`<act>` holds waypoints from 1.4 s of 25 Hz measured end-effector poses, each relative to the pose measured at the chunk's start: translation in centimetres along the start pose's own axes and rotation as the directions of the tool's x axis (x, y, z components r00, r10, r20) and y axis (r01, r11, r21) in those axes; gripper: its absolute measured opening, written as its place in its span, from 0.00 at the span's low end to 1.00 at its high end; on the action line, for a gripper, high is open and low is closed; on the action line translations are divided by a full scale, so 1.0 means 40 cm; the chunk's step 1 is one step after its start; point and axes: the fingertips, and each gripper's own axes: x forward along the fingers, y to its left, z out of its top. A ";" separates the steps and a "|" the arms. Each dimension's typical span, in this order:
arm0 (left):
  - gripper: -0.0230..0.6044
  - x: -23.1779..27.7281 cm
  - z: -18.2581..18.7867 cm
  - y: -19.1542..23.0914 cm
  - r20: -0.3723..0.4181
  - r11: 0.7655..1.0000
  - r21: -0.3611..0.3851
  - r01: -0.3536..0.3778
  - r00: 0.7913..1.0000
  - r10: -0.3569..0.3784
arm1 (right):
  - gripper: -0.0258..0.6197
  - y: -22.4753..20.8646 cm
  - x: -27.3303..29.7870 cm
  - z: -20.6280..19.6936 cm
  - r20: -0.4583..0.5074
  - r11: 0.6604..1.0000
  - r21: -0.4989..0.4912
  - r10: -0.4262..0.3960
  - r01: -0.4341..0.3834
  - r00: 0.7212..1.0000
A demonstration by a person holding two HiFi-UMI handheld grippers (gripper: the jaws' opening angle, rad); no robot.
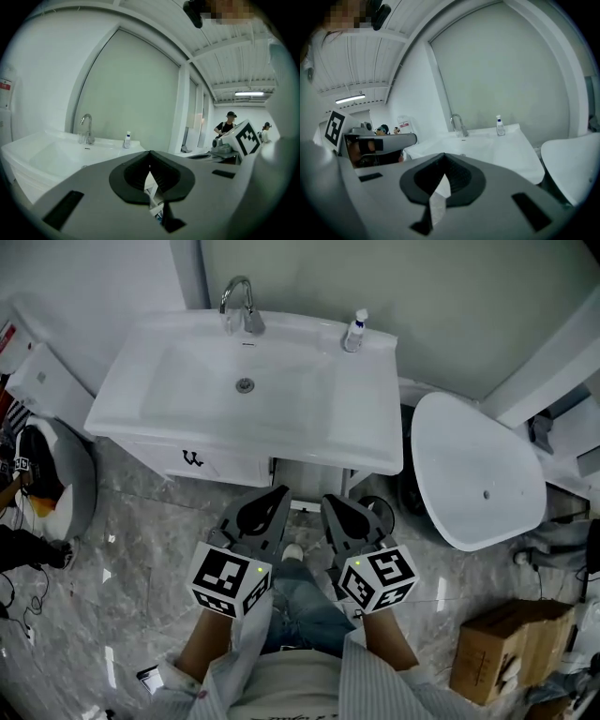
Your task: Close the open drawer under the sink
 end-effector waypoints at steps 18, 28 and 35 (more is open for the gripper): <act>0.06 0.220 0.028 0.018 -0.044 0.994 0.006 0.109 0.993 -0.108 | 0.05 -0.160 0.089 0.061 -0.008 0.996 0.029 -0.079 0.079 0.997; 0.06 0.220 -0.009 0.056 -0.086 0.988 -0.006 0.156 0.984 -0.156 | 0.05 -0.149 0.121 0.022 -0.029 0.987 0.072 -0.144 0.146 0.989; 0.06 0.221 -0.092 0.080 -0.120 0.986 -0.041 0.162 0.979 -0.166 | 0.05 -0.150 0.134 -0.054 -0.055 0.975 0.112 -0.185 0.190 0.981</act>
